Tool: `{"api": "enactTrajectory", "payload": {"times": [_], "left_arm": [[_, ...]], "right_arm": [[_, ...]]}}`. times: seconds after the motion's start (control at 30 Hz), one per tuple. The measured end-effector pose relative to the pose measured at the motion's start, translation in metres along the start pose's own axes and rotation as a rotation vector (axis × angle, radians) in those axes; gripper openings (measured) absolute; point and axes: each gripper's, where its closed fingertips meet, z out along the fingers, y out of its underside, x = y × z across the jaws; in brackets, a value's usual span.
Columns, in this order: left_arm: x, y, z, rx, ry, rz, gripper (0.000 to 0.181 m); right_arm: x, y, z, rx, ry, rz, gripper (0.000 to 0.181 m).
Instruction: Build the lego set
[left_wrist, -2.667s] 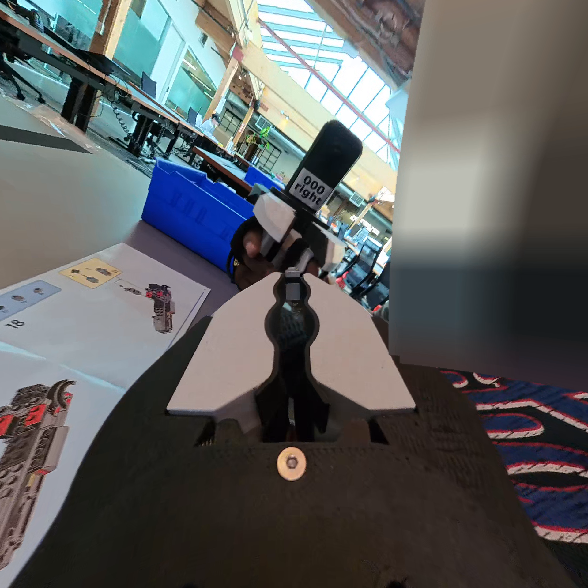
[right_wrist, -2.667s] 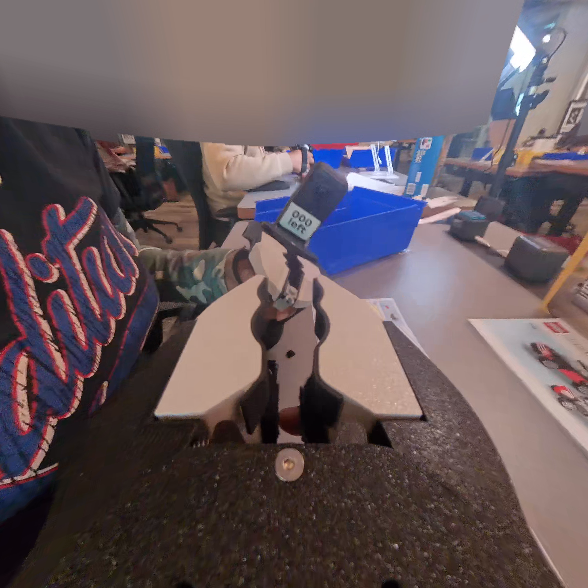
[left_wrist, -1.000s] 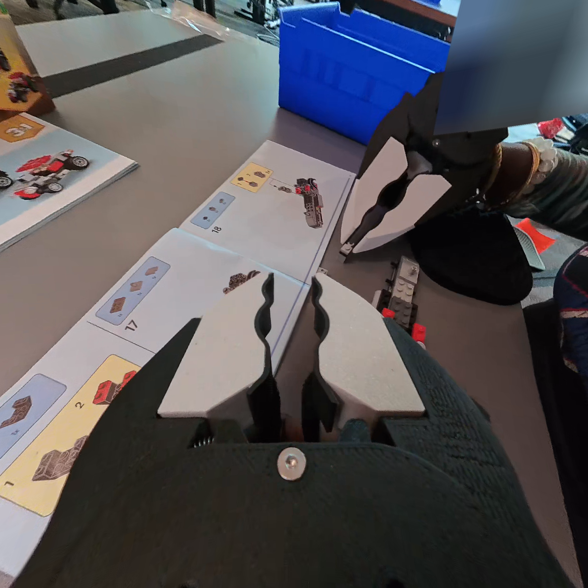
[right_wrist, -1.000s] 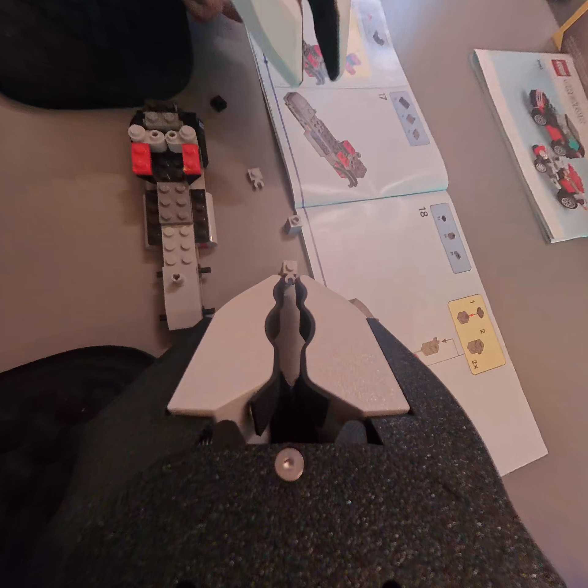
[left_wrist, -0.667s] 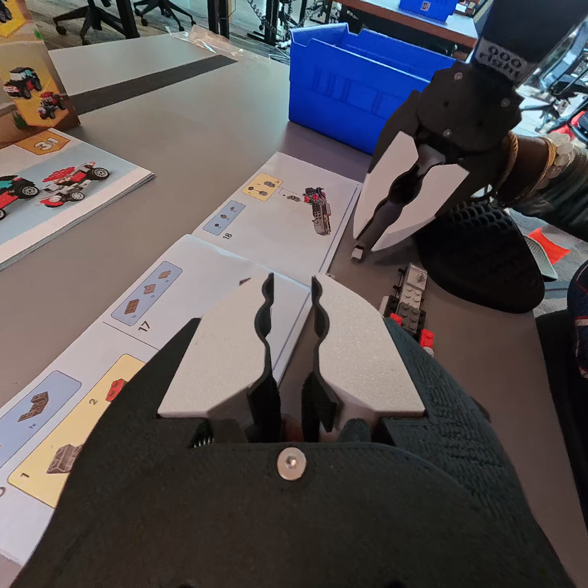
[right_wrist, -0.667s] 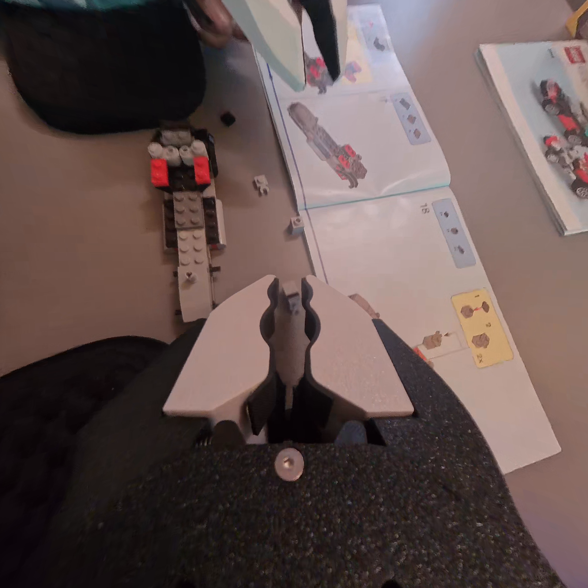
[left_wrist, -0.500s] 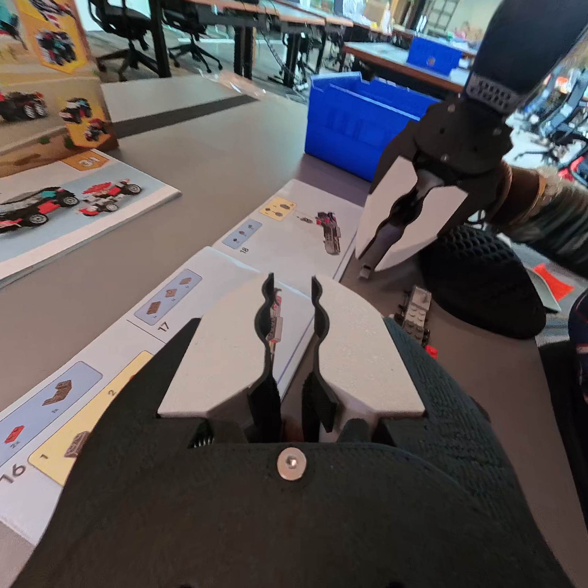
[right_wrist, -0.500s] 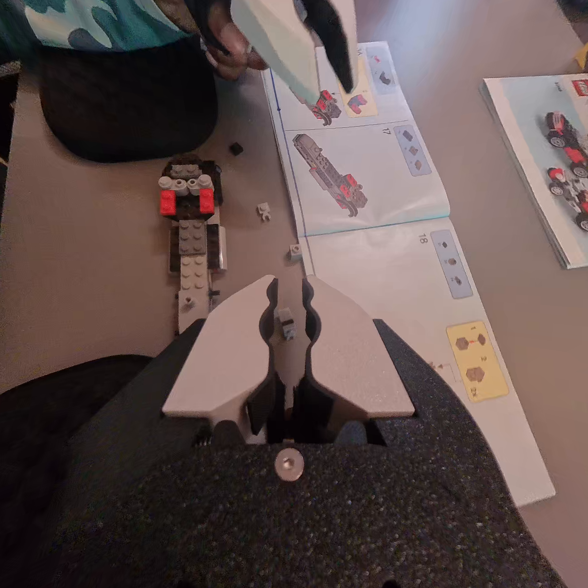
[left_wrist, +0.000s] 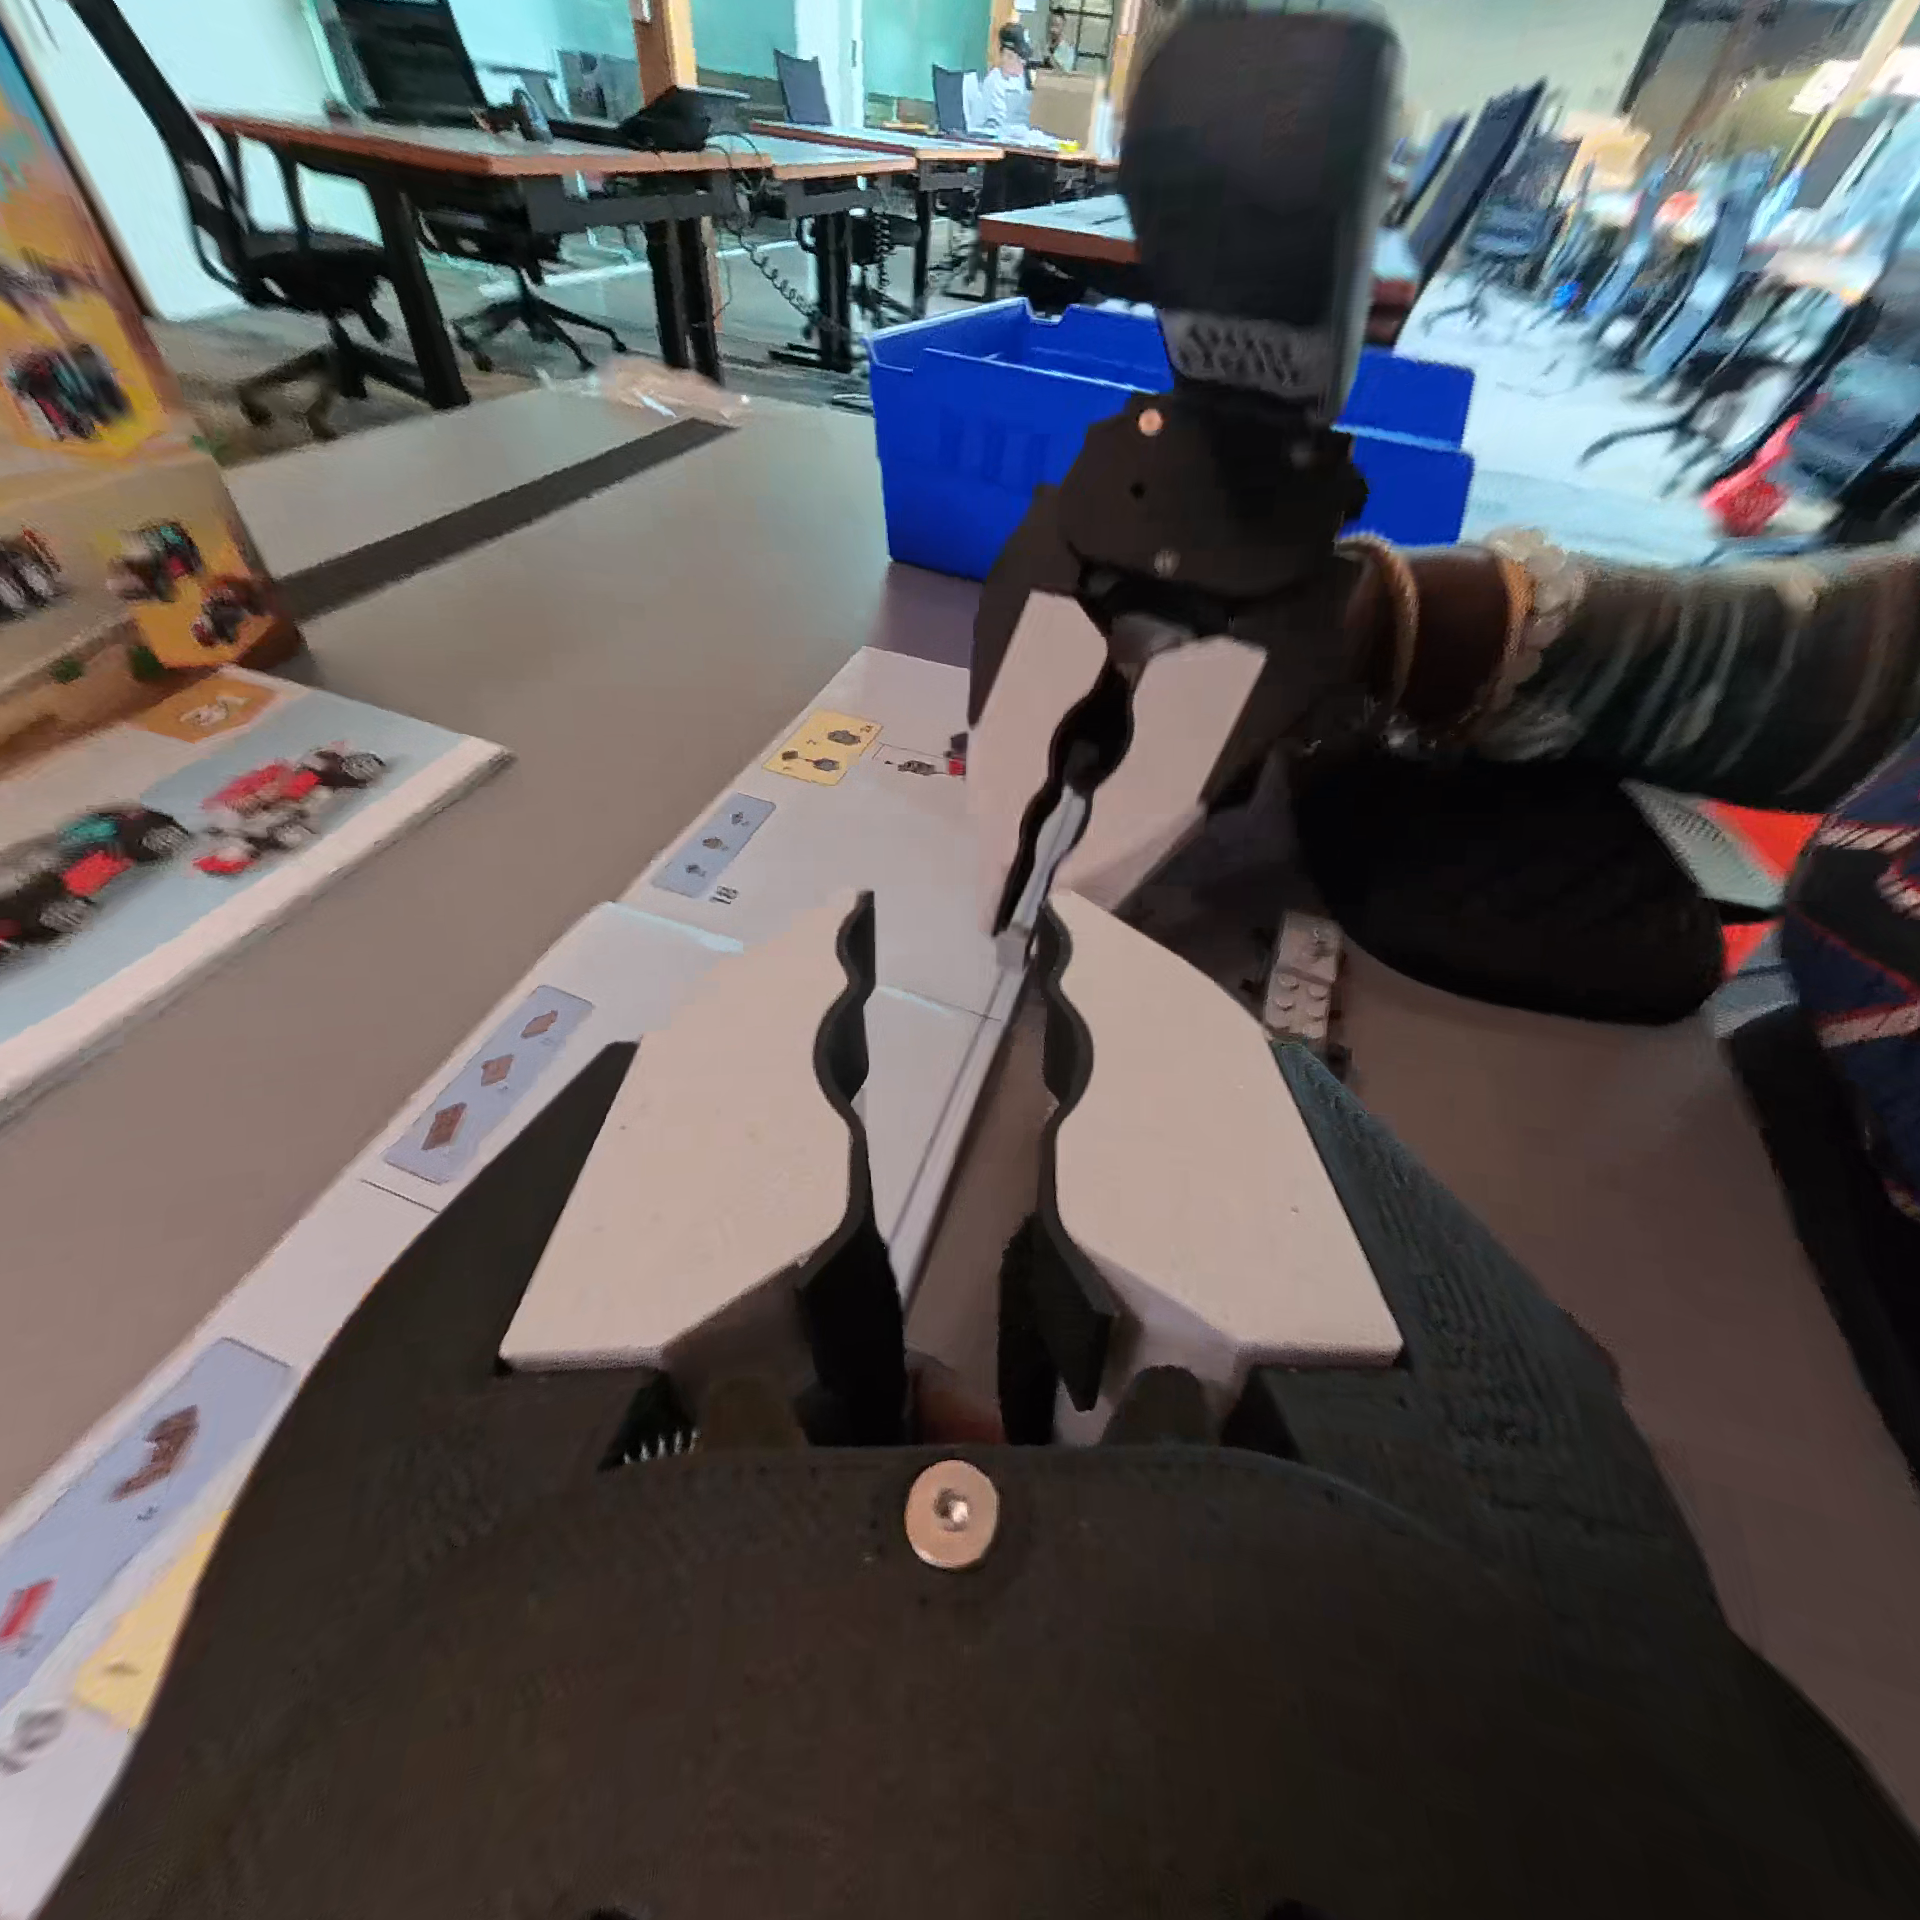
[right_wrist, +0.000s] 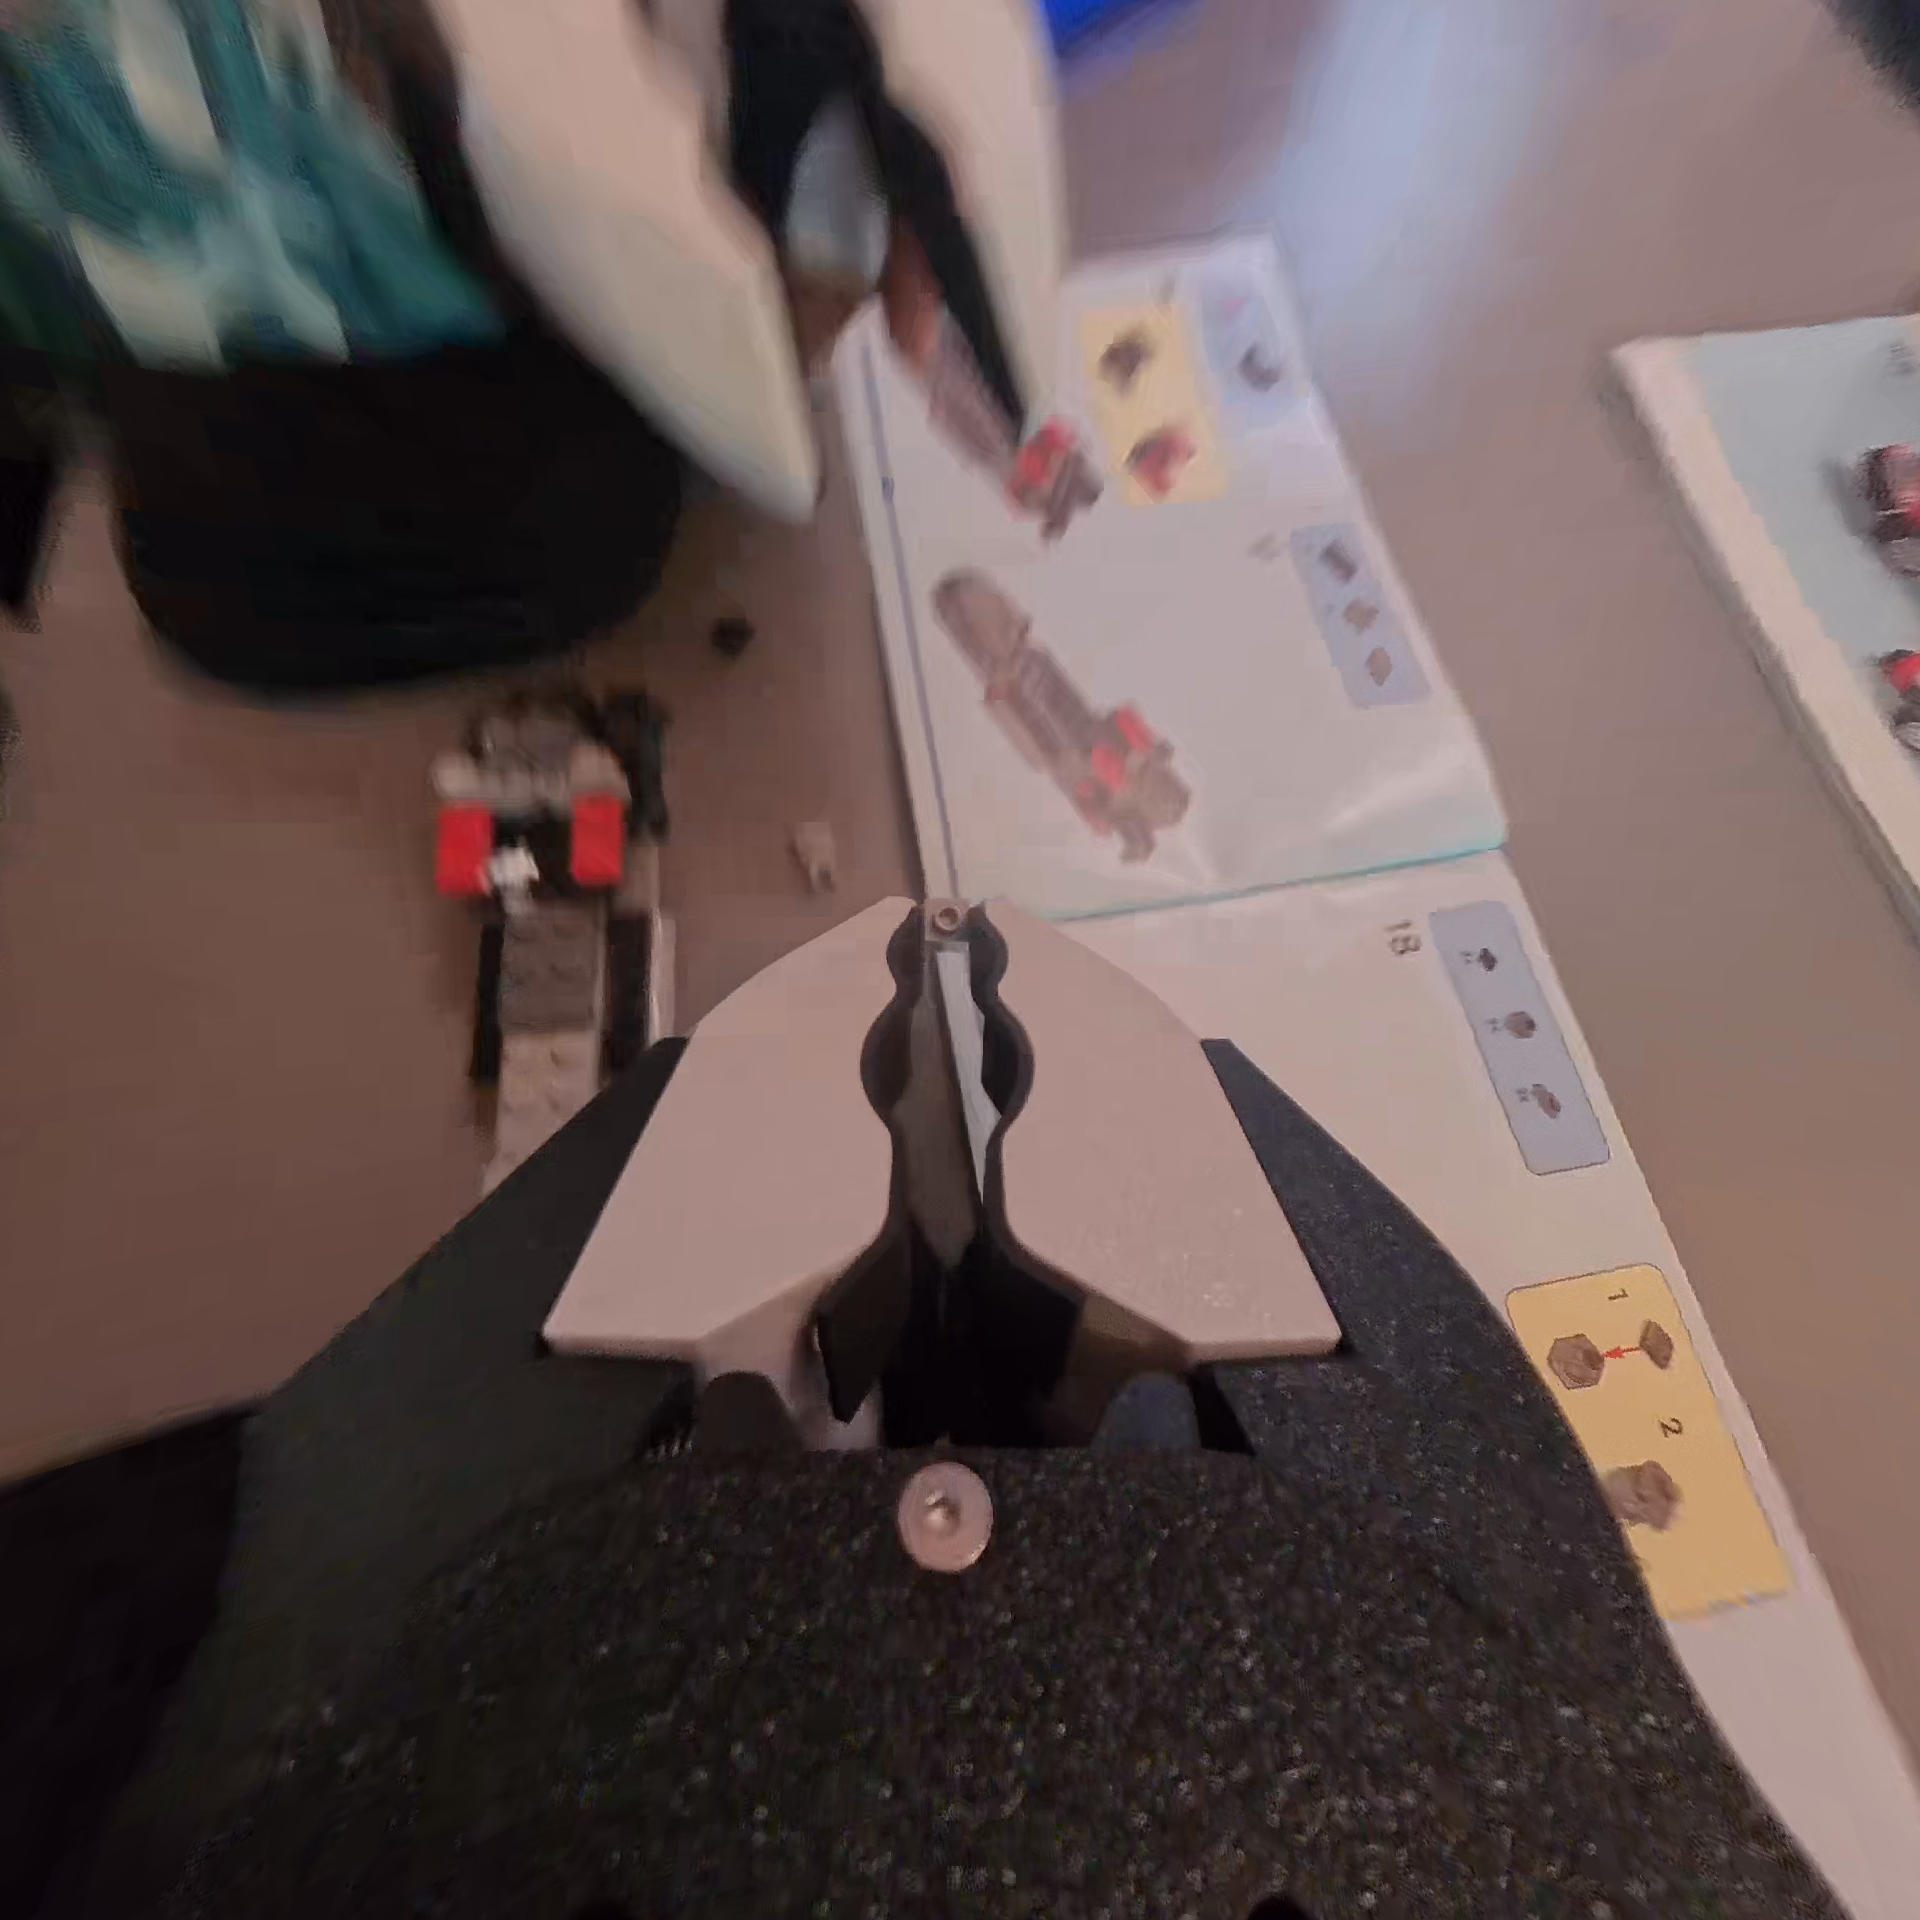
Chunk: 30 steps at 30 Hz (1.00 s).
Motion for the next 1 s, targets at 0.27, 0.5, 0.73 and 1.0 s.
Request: {"api": "enactTrajectory", "payload": {"times": [0.27, 0.5, 0.73, 1.0], "left_arm": [[0.002, -0.022, 0.008, 0.042, -0.348, 0.617, 0.024], [-0.002, -0.025, 0.008, 0.018, -0.422, 0.65, 0.015], [-0.003, -0.03, 0.0, 0.052, -0.41, 0.59, 0.009], [-0.041, -0.059, -0.06, 0.388, -0.434, 0.141, 0.008]], "right_arm": [[0.012, -0.077, -0.03, 0.596, -0.2, 0.652, 0.008], [0.005, -0.086, -0.023, 0.609, -0.226, 0.707, 0.008], [0.004, -0.093, -0.018, 0.615, -0.218, 0.687, 0.008], [-0.032, -0.067, 0.008, 0.165, -0.237, 0.043, 0.017]]}}
